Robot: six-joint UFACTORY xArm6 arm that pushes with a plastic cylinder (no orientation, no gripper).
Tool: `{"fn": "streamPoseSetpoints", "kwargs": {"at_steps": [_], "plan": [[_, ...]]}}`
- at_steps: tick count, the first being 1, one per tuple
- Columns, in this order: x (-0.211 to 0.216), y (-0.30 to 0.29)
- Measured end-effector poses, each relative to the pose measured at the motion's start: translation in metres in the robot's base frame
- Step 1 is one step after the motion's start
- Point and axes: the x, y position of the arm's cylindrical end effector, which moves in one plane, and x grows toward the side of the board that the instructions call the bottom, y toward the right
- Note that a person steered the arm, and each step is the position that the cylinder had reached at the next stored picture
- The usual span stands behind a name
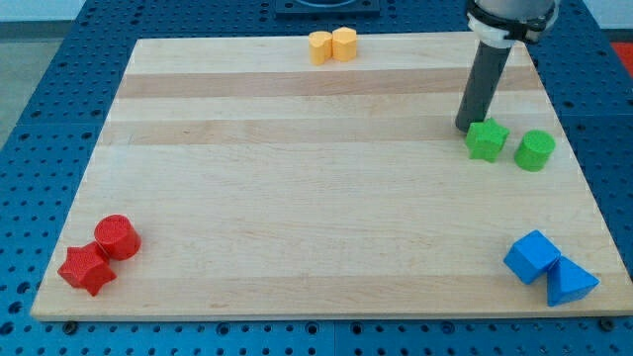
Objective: Keep arm in between green blocks and blue blocks
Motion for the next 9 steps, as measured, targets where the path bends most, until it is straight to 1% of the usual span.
{"fn": "streamPoseSetpoints", "kwargs": {"at_steps": [2,3,4,5,6,7,8,9], "plan": [[0.019,0.0],[0.019,0.0],[0.01,-0.009],[-0.003,-0.038],[0.036,-0.075],[0.093,-0.09],[0.118,-0.083],[0.118,-0.05]]}}
